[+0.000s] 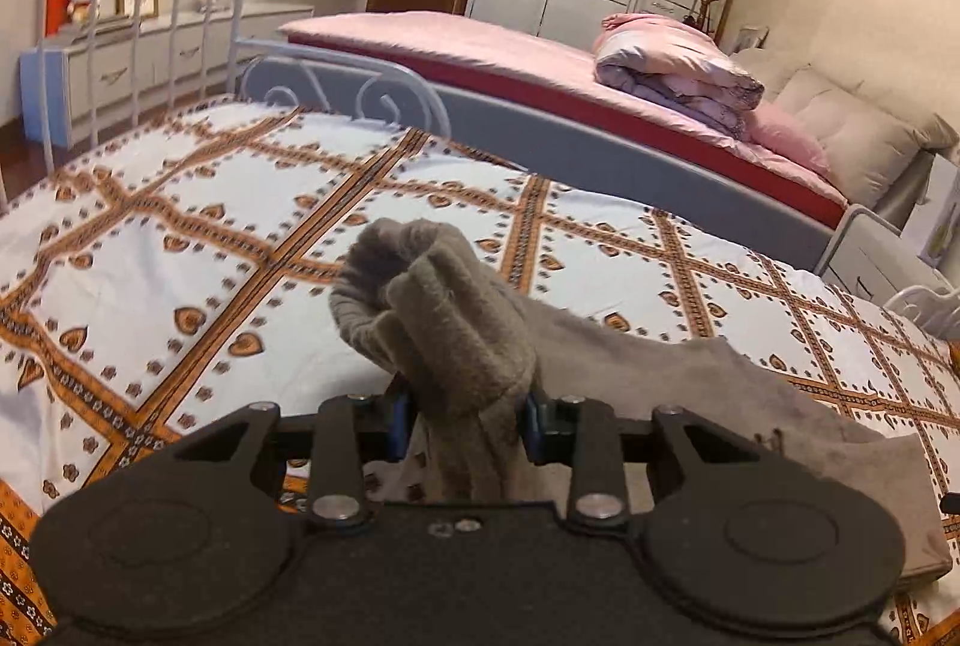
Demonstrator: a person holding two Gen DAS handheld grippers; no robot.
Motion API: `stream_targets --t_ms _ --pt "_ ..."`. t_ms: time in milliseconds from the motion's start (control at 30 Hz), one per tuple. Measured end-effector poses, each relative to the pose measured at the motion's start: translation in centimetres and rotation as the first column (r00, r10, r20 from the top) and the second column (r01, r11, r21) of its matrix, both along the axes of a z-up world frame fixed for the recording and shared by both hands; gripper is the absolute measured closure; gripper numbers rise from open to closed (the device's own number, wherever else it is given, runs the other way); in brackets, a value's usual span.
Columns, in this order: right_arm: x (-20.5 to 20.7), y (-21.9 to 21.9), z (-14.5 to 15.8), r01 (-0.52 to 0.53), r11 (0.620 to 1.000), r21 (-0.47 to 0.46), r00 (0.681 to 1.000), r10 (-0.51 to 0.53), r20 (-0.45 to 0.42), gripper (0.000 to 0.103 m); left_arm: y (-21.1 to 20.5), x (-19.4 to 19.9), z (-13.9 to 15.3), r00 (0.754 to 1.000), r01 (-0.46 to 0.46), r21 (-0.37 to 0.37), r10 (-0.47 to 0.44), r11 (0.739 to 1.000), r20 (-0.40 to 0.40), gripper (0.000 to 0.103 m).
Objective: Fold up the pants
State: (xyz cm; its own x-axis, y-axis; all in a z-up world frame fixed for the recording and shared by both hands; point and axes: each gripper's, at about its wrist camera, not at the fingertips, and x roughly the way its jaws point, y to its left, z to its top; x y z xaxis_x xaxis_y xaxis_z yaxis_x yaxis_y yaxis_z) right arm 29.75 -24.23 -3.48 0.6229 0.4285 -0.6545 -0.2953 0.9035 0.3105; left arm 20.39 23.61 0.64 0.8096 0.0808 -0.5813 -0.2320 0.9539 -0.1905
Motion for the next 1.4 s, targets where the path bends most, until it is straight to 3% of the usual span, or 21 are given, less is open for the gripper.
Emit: stream_targets --t_ms 167,400,733,833,933,1000,1033,1067,1167,1267,1400 --pt "-0.4 0.0 0.4 -0.009 1.000 0.013 1.000 0.008 0.009 0.088 -3.7 0.7 1.5 0.995 0.088 0.044 -0.090 0.995 0.049 0.079" --pt "-0.5 -0.8 0.8 0.016 0.998 0.054 1.000 -0.017 0.009 0.088 -11.5 3.0 1.7 0.970 0.233 0.087 -0.238 0.968 0.048 0.079" --pt "-0.3 -3.0 1.1 0.085 0.991 0.101 0.996 -0.085 -0.003 0.088 -24.4 5.6 -1.5 0.882 0.466 0.136 -0.471 0.874 0.002 0.079" --pt "-0.2 -3.6 1.3 0.111 0.989 0.101 0.994 -0.111 -0.001 0.088 -26.3 5.6 -1.8 0.859 0.508 0.090 -0.512 0.857 0.029 0.079" --pt "0.0 -4.0 1.0 0.130 0.987 0.099 0.992 -0.129 -0.017 0.088 -28.6 5.5 -3.0 0.833 0.552 0.109 -0.554 0.827 -0.016 0.072" --pt "0.1 -4.1 0.7 0.139 0.985 0.104 0.990 -0.136 -0.037 0.088 -29.5 5.4 -3.6 0.824 0.565 0.118 -0.565 0.817 -0.037 0.054" --pt "0.1 -4.2 0.6 0.143 0.984 0.106 0.989 -0.140 -0.043 0.088 -29.5 5.2 -3.5 0.828 0.559 0.103 -0.560 0.822 -0.028 0.029" --pt "0.1 -4.2 0.6 0.146 0.984 0.106 0.989 -0.142 -0.043 0.088 -29.3 5.1 -3.4 0.834 0.550 0.096 -0.551 0.830 -0.019 0.026" --pt "-0.1 -4.2 0.7 0.151 0.983 0.103 0.988 -0.148 -0.039 0.085 -28.9 5.4 -3.3 0.844 0.536 0.081 -0.536 0.840 -0.022 0.036" --pt "-0.2 -4.3 0.8 0.162 0.981 0.103 0.987 -0.160 -0.033 0.070 -28.4 5.3 -3.2 0.854 0.521 0.078 -0.520 0.850 -0.028 0.039" --pt "-0.4 -4.3 1.1 0.163 0.981 0.106 0.987 -0.162 -0.020 0.069 -28.2 5.0 -2.9 0.857 0.514 0.075 -0.514 0.854 -0.025 0.039"
